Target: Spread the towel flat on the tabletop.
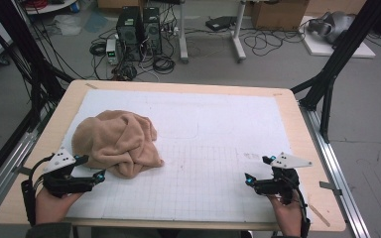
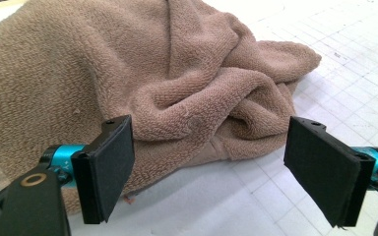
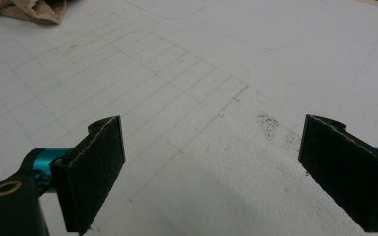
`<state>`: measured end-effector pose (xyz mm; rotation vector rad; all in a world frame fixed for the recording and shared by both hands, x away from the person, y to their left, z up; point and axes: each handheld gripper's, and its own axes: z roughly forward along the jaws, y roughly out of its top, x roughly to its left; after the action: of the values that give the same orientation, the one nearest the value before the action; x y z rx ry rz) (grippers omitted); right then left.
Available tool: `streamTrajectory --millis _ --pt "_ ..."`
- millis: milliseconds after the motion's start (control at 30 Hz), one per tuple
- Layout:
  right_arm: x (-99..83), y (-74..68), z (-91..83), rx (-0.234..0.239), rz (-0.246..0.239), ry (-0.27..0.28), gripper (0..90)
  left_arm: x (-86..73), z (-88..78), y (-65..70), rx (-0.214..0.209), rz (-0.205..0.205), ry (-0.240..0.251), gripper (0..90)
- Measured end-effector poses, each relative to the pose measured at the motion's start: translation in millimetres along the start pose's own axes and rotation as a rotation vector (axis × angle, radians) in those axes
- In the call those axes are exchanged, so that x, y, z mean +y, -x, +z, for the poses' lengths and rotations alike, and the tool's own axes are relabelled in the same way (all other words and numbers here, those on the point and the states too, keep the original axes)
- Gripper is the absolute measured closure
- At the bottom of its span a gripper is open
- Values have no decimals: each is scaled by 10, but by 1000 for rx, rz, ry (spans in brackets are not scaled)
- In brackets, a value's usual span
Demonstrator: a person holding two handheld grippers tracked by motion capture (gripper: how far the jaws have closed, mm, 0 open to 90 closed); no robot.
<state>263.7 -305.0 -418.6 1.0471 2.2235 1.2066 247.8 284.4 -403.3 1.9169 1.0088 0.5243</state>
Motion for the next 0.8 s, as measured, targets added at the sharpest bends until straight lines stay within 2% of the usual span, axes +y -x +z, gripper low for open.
streamTrajectory --millis 300,533,800 --pt "-11 6 -24 -3 4 10 93 14 -61 3 -1 9 9 197" --pt "29 -25 -58 -3 -18 14 93 1 -161 -31 7 6 19 203" --pt "45 -52 -75 -6 -20 14 93 86 -129 -41 3 11 19 214"
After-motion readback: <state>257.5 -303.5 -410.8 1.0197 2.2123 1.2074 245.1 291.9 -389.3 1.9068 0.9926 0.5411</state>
